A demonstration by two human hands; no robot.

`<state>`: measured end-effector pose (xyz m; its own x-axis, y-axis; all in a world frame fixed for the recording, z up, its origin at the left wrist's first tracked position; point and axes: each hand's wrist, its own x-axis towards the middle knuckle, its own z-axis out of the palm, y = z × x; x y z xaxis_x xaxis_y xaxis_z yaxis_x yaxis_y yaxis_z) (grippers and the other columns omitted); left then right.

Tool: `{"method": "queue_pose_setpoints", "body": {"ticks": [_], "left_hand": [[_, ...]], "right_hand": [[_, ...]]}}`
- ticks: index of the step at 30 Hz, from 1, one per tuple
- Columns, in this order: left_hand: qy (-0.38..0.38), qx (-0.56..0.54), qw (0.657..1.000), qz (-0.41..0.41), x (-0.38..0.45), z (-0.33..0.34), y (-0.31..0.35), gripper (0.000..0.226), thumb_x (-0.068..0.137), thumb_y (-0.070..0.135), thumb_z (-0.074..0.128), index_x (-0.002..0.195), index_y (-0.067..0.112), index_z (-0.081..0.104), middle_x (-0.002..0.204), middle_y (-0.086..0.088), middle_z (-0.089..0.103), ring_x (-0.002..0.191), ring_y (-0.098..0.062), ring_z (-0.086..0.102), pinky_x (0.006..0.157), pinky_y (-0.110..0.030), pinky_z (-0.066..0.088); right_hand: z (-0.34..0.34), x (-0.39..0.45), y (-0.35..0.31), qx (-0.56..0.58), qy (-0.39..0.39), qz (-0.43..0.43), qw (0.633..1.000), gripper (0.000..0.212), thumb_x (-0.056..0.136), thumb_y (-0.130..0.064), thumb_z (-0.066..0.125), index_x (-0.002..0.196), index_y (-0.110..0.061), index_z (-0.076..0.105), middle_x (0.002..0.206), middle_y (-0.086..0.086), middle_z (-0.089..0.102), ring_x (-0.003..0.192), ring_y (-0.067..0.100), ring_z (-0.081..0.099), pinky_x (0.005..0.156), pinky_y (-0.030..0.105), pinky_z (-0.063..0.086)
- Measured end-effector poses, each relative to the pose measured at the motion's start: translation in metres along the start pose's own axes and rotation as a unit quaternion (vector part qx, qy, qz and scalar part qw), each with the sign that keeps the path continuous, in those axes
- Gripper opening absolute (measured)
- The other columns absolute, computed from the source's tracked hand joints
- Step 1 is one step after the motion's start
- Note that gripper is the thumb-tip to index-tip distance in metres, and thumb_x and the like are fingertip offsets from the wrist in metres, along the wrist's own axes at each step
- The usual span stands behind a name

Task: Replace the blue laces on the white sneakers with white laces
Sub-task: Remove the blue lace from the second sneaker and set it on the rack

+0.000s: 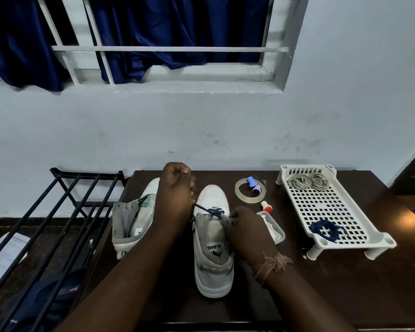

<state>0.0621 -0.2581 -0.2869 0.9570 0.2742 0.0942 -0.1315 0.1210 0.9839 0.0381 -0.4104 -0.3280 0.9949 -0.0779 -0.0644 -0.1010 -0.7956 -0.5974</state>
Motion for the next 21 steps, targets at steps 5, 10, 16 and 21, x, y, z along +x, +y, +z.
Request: {"method": "queue_pose_setpoints", "body": {"ticks": [5, 10, 16, 21], "left_hand": [[0.063, 0.169, 0.974, 0.133, -0.003, -0.011, 0.02, 0.01, 0.102, 0.02, 0.052, 0.093, 0.019, 0.056, 0.067, 0.006, 0.06, 0.056, -0.005, 0.05, 0.058, -0.023, 0.041], [-0.002, 0.339, 0.936, 0.099, -0.002, -0.018, 0.009, 0.006, 0.094, 0.02, 0.061, 0.099, 0.023, 0.063, 0.082, 0.011, 0.068, 0.071, -0.003, 0.064, 0.063, -0.012, 0.043], [0.011, 0.58, 0.805, 0.125, -0.011, -0.012, -0.032, 0.03, 0.077, 0.04, 0.072, 0.105, 0.028, 0.069, 0.132, -0.004, 0.058, 0.122, -0.035, 0.049, 0.096, -0.046, 0.037], [0.009, 0.471, 0.853, 0.224, -0.015, -0.005, -0.029, 0.019, 0.079, 0.025, 0.051, 0.089, 0.027, 0.067, 0.095, 0.005, 0.065, 0.09, -0.023, 0.06, 0.081, -0.037, 0.044]], "right_hand": [[0.0, 0.0, 0.0, 0.006, 0.004, 0.007, 1.0, 0.011, 0.091, -0.02, 0.059, 0.097, -0.012, 0.065, 0.094, 0.004, 0.069, 0.085, 0.018, 0.062, 0.066, 0.024, 0.036], [0.003, -0.006, -0.005, -0.016, 0.014, -0.027, 0.999, 0.015, 0.09, -0.015, 0.055, 0.104, -0.017, 0.058, 0.106, 0.002, 0.061, 0.093, 0.019, 0.058, 0.069, 0.026, 0.035], [0.006, -0.005, -0.017, -0.017, 0.031, -0.049, 0.998, 0.017, 0.092, -0.024, 0.057, 0.109, -0.018, 0.058, 0.11, 0.003, 0.059, 0.099, 0.02, 0.059, 0.076, 0.027, 0.042], [0.007, -0.004, -0.017, -0.031, 0.006, -0.073, 0.997, 0.027, 0.086, -0.01, 0.057, 0.11, -0.022, 0.058, 0.112, 0.004, 0.055, 0.098, 0.024, 0.06, 0.084, 0.035, 0.051]]}}
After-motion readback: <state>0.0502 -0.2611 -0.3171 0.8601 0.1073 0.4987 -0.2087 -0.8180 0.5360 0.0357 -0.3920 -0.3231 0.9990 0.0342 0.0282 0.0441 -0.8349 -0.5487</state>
